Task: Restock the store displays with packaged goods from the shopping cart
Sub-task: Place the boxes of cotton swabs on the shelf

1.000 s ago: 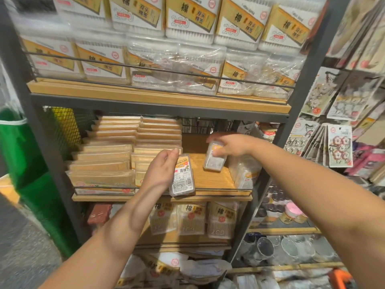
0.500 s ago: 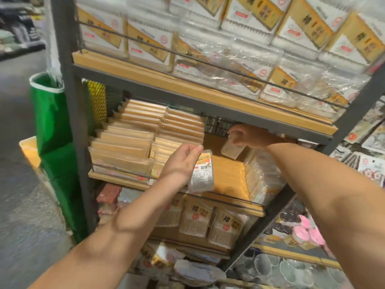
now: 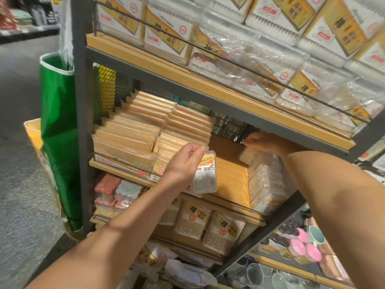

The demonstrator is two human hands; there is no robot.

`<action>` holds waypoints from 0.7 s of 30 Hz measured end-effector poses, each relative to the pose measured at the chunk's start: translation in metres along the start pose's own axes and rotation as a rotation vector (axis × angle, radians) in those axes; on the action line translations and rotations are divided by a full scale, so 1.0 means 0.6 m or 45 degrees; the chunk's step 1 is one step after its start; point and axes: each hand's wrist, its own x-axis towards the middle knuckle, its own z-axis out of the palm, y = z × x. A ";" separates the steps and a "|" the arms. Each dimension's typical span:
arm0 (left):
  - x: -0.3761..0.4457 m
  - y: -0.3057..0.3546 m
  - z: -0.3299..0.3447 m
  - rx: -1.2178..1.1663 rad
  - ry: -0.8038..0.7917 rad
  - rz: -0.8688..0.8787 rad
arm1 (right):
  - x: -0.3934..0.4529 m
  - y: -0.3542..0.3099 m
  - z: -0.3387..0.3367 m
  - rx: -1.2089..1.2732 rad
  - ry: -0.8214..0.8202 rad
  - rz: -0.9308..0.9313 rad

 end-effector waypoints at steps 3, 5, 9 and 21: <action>-0.001 0.000 -0.001 0.014 0.006 0.014 | 0.000 -0.001 0.008 0.009 -0.026 -0.001; 0.000 0.000 -0.002 0.025 0.009 0.029 | 0.003 0.004 0.012 -0.044 -0.016 -0.018; 0.000 0.001 -0.007 0.022 0.012 0.052 | -0.011 0.005 0.010 -0.120 -0.060 0.030; -0.003 0.003 -0.008 -0.058 -0.072 0.074 | -0.036 -0.010 0.002 0.048 0.132 0.056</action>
